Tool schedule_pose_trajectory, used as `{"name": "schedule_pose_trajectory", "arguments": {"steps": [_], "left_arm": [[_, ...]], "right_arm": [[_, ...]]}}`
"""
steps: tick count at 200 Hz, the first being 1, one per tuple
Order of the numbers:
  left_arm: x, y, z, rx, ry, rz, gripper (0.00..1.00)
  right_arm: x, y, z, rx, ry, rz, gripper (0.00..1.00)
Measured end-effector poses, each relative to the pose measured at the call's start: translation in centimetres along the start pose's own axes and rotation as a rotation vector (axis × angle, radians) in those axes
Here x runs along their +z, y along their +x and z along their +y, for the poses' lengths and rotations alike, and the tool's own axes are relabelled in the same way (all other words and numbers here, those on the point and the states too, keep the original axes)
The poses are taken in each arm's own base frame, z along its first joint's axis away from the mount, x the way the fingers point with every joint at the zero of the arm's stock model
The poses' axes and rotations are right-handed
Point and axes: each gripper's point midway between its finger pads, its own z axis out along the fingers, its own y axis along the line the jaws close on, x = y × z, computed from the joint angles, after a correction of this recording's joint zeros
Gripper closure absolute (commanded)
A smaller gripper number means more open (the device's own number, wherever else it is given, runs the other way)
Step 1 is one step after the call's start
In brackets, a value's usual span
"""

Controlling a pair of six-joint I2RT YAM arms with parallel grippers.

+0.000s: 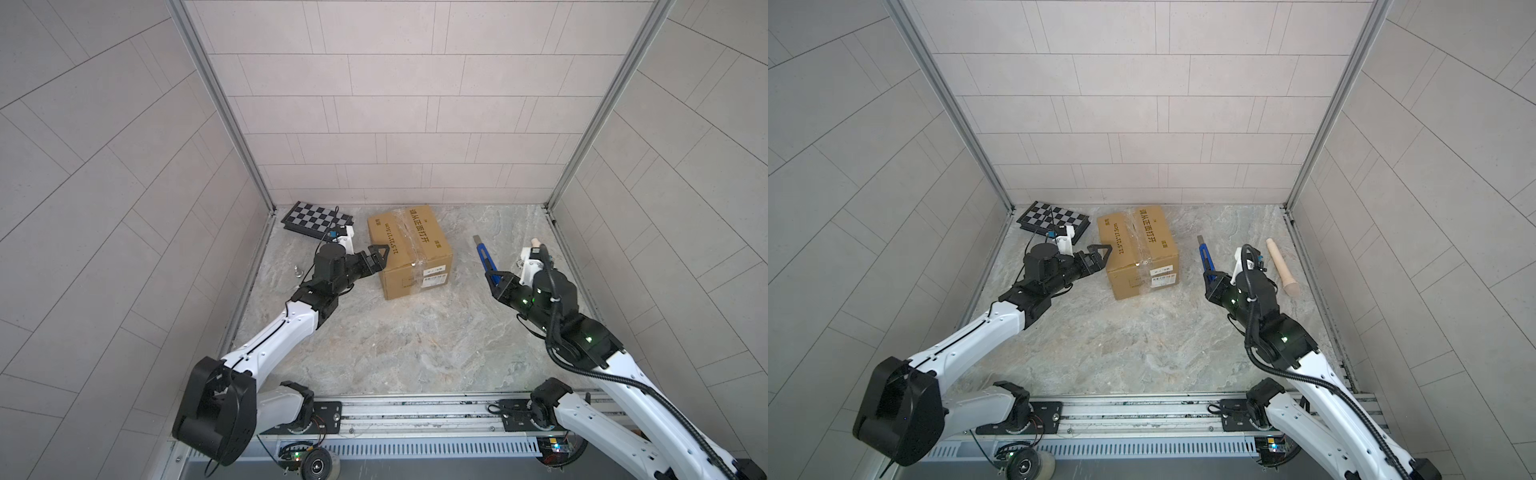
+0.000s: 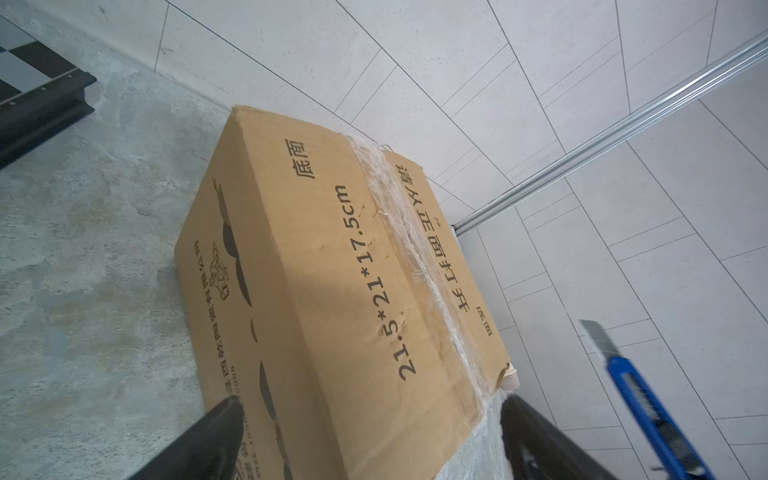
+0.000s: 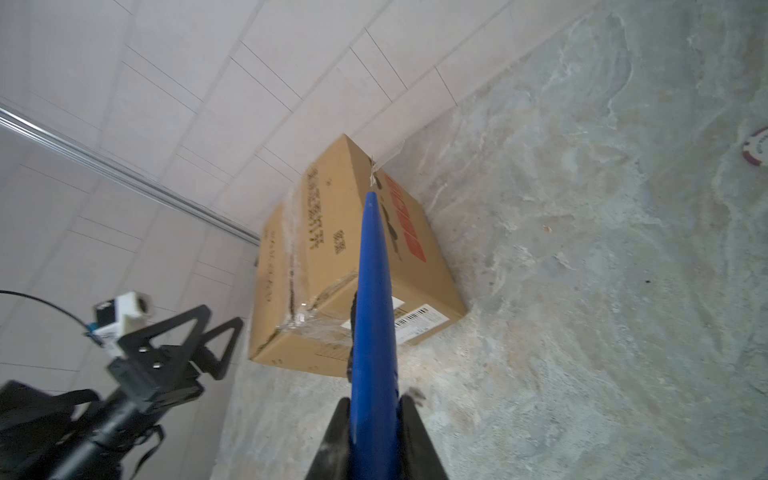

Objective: Unpack the express box

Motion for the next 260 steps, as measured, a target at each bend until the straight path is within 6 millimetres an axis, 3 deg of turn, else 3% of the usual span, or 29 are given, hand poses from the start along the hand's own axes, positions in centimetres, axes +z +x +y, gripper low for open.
{"name": "schedule_pose_trajectory", "arguments": {"steps": [24,57,99,119,133,146,166,183,208,231,260], "left_arm": [[1.2,0.9,1.1,-0.008,-0.030,0.039,0.00],[3.1,-0.1,1.5,-0.005,-0.060,0.061,0.00],[5.8,-3.7,2.1,0.018,-0.087,0.027,0.00],[6.7,-4.1,2.2,0.024,-0.081,0.035,0.00],[6.7,-3.7,2.2,0.031,-0.077,0.055,0.00],[6.3,-3.6,2.1,0.031,-0.081,0.068,0.00],[4.6,-4.4,1.9,0.025,-0.083,0.053,0.00],[1.8,-6.0,1.6,0.024,-0.091,-0.008,0.00],[-2.7,-7.5,0.2,0.033,-0.070,-0.108,0.00],[-5.5,-5.4,-0.2,0.006,-0.037,-0.125,0.00],[-6.2,-0.6,0.6,-0.043,-0.042,-0.054,0.00]], "right_arm": [[3.6,2.3,-1.0,-0.082,0.040,0.150,1.00],[5.7,4.6,-0.3,-0.147,-0.017,0.274,1.00],[4.0,7.8,1.7,-0.197,-0.100,0.347,1.00],[2.3,9.8,2.0,-0.208,-0.119,0.358,1.00],[1.2,10.1,1.3,-0.200,-0.113,0.346,1.00],[0.7,8.7,0.6,-0.173,-0.099,0.304,1.00],[1.3,4.4,-1.0,-0.128,-0.030,0.206,1.00],[2.4,1.1,-1.2,-0.136,0.012,0.166,1.00],[5.7,-2.8,-0.8,-0.197,0.041,0.176,1.00],[9.2,-5.9,-0.8,-0.265,0.059,0.191,1.00],[13.5,-8.3,-0.7,-0.336,0.027,0.236,1.00]]}}
